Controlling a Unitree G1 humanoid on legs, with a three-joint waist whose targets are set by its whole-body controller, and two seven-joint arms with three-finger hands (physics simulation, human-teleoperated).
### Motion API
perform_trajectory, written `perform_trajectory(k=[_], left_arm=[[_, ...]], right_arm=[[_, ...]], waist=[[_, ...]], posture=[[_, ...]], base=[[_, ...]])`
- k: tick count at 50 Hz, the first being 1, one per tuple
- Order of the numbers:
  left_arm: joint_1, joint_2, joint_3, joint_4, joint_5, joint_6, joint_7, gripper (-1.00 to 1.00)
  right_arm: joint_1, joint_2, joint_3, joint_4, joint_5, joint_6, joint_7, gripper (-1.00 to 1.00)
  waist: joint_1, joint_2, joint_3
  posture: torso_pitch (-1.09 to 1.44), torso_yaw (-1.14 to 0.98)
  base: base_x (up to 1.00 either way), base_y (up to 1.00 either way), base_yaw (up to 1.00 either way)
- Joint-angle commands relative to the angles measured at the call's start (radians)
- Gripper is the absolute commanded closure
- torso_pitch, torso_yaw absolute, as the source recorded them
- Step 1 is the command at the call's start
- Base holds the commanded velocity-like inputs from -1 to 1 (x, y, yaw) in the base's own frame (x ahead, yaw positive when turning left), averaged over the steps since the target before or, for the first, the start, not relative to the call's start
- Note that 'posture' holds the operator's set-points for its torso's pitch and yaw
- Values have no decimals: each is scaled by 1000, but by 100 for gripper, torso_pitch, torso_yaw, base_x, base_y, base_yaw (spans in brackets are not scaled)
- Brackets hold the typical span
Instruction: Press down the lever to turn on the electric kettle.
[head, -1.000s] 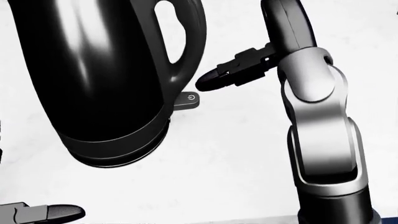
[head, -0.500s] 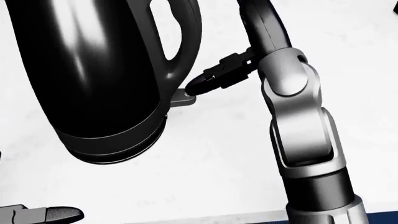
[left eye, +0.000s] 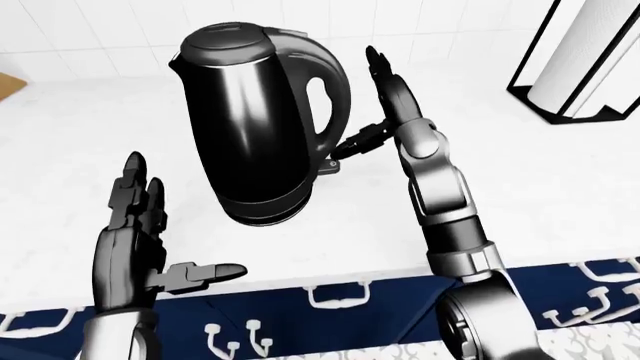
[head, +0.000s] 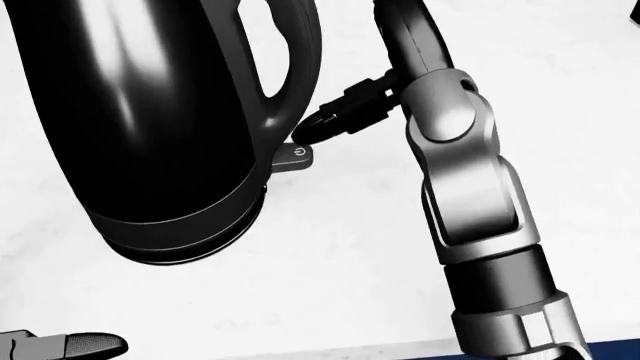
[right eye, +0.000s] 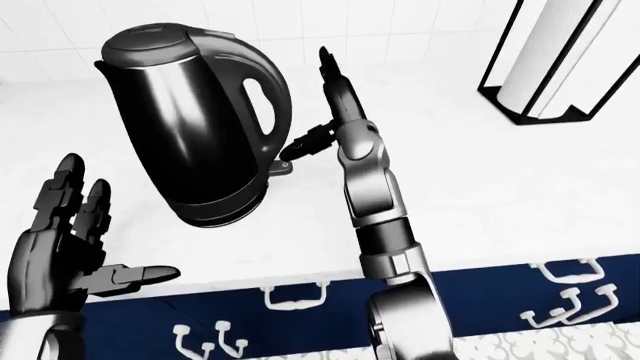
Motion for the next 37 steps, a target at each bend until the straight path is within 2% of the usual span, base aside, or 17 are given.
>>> perform_trajectory(k=[1,16,37], left_arm=[[-10,5,1,-35,0,-35,2,-100],[-4,1,2,-23,2,-51,1,-100],[2,-2,3,-21,3,-59,-1,-100]], right_arm=[[-38,-5,-5,-31,-3,-29,-8,-100],[-47,0,-8,158,8,-151,-53,-100],[-27,8,0,254,-15,-201,-63,-100]], waist=[[0,3,-22],[0,3,-23],[0,4,-30]], posture=[[0,0],[0,0],[0,0]], base=[[0,0,0],[0,0,0],[0,0,0]])
